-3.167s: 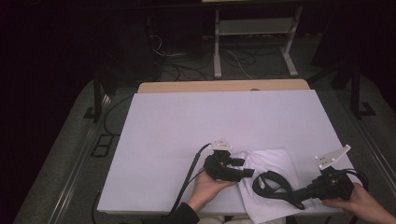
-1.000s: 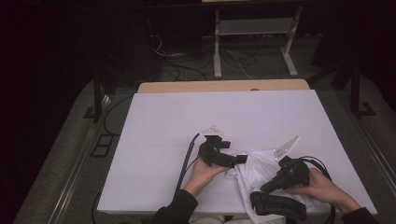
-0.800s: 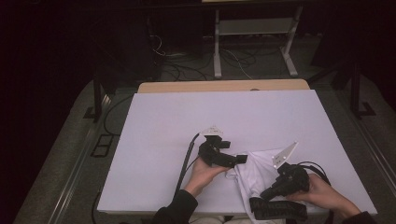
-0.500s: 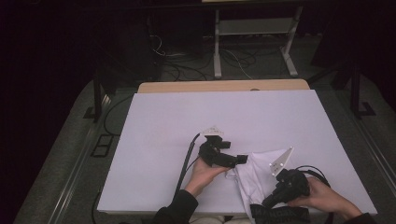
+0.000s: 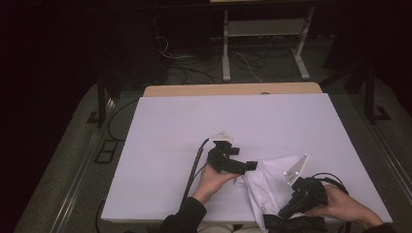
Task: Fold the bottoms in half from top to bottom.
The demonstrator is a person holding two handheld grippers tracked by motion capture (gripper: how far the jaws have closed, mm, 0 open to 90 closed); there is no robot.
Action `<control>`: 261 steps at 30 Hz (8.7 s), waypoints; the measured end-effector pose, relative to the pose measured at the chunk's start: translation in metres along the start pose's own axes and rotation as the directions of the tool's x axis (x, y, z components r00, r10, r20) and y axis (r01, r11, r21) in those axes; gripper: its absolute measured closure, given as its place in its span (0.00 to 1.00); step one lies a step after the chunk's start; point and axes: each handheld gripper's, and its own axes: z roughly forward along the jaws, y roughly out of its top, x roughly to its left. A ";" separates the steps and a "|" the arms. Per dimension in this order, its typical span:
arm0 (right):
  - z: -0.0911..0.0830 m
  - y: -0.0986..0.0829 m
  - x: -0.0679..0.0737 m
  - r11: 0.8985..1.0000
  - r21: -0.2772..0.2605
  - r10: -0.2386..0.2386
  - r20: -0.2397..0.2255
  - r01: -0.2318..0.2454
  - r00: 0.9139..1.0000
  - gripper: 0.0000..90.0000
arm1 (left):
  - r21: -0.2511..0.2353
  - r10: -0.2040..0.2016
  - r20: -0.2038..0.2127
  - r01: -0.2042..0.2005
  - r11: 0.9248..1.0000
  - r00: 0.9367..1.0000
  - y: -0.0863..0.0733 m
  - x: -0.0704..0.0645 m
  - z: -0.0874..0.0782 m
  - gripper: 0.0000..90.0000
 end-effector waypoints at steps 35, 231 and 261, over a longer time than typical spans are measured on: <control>-0.073 -0.016 -0.014 0.935 -0.352 0.158 0.279 -0.052 0.947 0.18 | 0.021 0.001 -0.018 0.000 1.000 1.000 0.001 0.005 -0.001 0.02; -0.088 0.117 -0.179 0.731 -0.662 0.535 0.409 -0.163 0.739 0.42 | -0.024 -0.015 -0.386 0.006 1.000 0.923 0.081 0.160 -0.072 0.06; -0.095 0.078 -0.118 0.766 -0.640 0.441 0.447 -0.067 0.778 0.00 | -0.085 0.012 -0.332 -0.042 0.996 0.943 0.052 0.125 -0.124 0.00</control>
